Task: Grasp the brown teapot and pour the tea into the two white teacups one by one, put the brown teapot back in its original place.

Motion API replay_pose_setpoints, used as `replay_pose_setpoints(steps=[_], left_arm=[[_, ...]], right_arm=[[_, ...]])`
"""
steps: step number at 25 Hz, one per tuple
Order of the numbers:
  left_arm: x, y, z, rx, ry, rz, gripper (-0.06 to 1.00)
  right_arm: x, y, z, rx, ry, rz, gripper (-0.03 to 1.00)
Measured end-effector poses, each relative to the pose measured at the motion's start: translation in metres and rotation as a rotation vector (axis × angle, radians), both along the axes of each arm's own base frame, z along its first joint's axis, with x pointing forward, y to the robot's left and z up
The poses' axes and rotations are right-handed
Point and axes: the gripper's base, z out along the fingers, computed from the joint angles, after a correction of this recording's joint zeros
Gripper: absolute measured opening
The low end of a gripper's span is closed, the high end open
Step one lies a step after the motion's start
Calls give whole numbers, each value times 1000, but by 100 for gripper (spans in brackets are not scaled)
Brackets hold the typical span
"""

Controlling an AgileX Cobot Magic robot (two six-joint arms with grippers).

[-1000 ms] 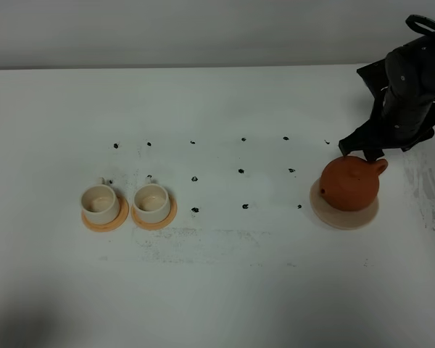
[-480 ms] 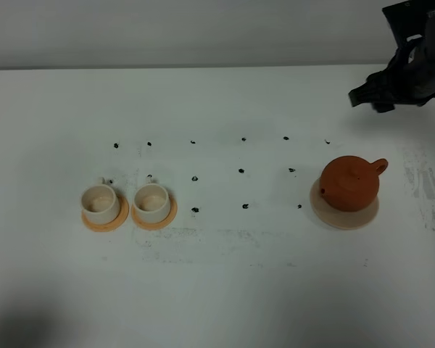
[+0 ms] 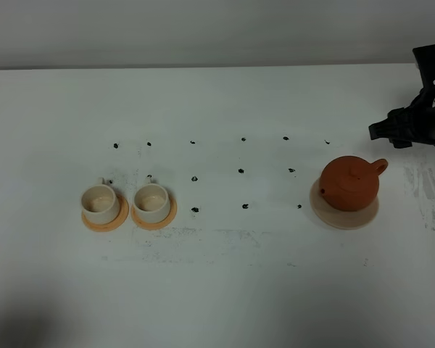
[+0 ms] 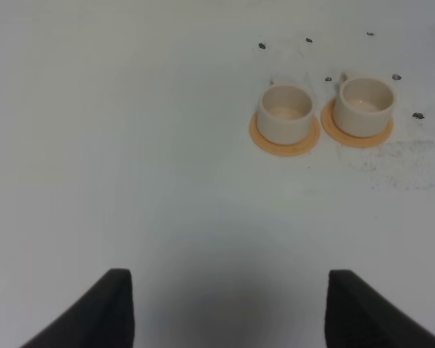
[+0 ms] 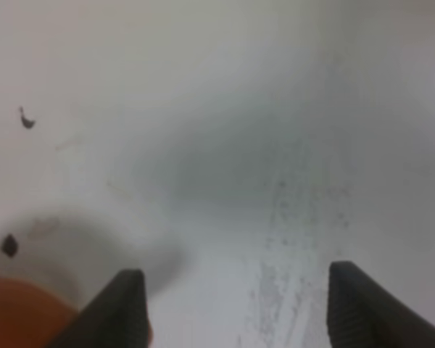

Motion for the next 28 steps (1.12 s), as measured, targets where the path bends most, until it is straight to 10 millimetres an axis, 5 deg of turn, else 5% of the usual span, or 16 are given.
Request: replay_pose_setpoints(steps=[9,28], left_arm=[[0,0,0,0,0,0,58],[0,0,0,-1,0,0,58]], right_arm=[[8,1,-26,9,21,4,55],[0,1,-32,-5,129,-3,55]])
